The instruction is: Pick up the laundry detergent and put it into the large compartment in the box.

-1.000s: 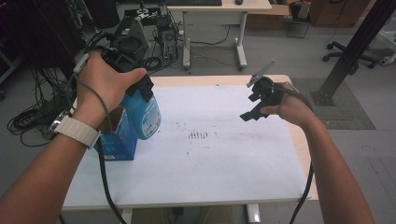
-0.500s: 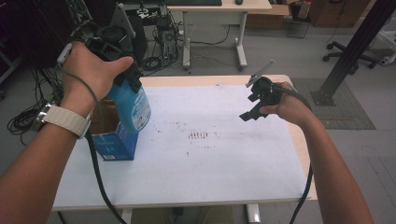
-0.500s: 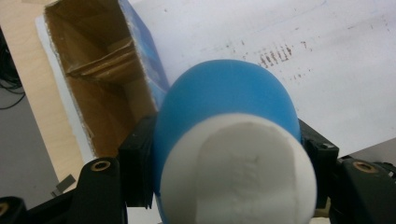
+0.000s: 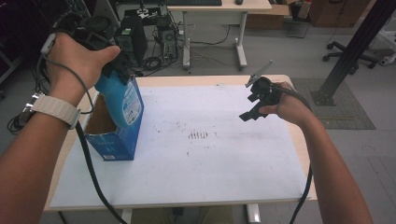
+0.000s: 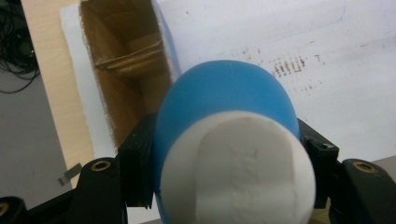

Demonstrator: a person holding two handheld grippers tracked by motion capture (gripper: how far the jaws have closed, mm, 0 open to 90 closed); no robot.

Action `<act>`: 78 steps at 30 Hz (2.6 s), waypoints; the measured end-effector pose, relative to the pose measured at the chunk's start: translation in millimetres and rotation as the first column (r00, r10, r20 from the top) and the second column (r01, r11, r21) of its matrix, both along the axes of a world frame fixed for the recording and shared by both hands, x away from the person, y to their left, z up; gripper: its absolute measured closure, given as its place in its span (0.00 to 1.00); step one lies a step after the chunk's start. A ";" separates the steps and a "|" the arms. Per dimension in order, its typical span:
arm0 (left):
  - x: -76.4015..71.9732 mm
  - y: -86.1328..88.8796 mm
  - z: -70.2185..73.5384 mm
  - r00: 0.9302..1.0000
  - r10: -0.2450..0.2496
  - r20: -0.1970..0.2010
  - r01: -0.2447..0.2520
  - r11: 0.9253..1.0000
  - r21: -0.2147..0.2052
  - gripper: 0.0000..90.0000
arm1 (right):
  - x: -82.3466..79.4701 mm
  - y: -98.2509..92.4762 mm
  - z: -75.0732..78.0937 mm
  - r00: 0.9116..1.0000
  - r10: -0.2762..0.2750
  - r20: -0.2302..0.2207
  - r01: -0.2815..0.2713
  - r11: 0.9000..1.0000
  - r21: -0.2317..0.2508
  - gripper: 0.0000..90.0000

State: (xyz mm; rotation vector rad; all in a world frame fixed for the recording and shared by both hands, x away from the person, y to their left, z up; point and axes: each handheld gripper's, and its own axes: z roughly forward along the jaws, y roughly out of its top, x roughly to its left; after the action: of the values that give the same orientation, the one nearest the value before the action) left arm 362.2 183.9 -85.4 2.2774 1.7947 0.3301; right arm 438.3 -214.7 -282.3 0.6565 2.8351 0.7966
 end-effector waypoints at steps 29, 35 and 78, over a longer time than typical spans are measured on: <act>11.3 35.1 6.2 0.991 0.135 0.005 -0.135 0.991 -0.008 0.41 | 4.8 3.3 -4.0 1.000 0.000 -0.016 0.000 1.000 -0.006 0.11; 14.2 42.1 4.6 0.988 0.153 0.006 -0.153 0.988 -0.003 0.41 | 5.2 3.0 -4.5 1.000 -0.002 -0.018 0.002 1.000 -0.008 0.11; 33.9 67.1 -52.2 0.979 0.204 0.006 -0.204 0.978 0.041 0.41 | 10.1 6.6 -10.6 0.999 -0.005 -0.034 0.004 1.000 -0.021 0.11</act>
State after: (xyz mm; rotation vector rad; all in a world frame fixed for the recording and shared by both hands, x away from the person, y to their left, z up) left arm 396.1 250.9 -137.6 2.1214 2.0448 0.4074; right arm 448.4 -208.1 -292.9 0.6793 2.8672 0.7613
